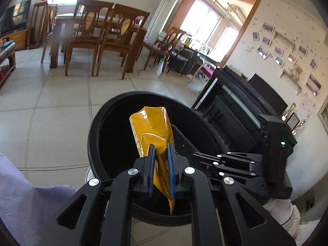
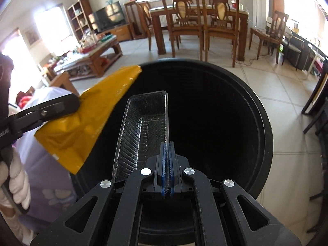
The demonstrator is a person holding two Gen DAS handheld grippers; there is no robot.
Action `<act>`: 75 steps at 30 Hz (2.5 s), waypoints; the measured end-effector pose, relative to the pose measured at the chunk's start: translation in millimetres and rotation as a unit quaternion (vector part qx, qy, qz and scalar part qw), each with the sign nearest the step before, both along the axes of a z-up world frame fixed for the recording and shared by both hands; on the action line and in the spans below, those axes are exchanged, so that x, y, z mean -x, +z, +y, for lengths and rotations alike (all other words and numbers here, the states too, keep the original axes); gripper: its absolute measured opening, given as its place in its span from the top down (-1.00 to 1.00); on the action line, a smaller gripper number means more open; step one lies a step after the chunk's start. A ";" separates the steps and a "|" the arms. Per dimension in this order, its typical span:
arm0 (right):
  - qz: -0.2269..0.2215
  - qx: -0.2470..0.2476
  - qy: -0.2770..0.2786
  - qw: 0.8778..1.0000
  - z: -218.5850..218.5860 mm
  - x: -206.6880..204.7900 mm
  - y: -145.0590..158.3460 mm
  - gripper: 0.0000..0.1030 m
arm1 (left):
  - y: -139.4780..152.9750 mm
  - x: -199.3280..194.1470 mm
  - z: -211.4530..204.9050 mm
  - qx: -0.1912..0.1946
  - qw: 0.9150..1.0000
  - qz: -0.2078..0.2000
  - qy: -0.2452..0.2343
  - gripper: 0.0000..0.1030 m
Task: Collect trash
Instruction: 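Carry both items to the black bin and open both tools to drop them, then grasp the milk carton with the left tool while the right tool grasps the yellow-white wrapper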
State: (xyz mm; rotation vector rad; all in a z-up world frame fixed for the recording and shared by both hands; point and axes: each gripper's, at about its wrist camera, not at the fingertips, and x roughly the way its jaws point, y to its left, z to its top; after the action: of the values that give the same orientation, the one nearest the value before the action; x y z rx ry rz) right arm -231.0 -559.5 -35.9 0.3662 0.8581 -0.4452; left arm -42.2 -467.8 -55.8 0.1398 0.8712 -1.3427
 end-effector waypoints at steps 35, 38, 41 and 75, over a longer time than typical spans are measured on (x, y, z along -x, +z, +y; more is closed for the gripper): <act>-0.002 0.027 0.023 0.999 43.0 -27.3 3.9 0.13 | -3.4 24.4 17.3 -0.057 0.997 -0.044 -0.008 0.24; -0.023 0.021 0.036 0.999 53.6 -30.9 13.6 0.13 | 6.9 28.6 37.8 -0.041 0.998 -0.052 -0.002 0.02; -0.042 0.026 0.047 0.998 69.2 -39.5 24.8 -0.16 | 20.8 28.0 68.7 -0.016 0.998 -0.064 0.017 -0.21; -0.071 -0.004 0.331 0.941 377.0 -241.0 33.2 -0.59 | 29.1 -51.7 480.1 -0.155 0.916 -0.289 0.230 -0.85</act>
State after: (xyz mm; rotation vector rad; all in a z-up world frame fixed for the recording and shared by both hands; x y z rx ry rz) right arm 10.0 -182.4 -2.7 0.0970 0.7886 0.2095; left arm 9.5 12.3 -26.7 0.5203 0.5516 -0.6520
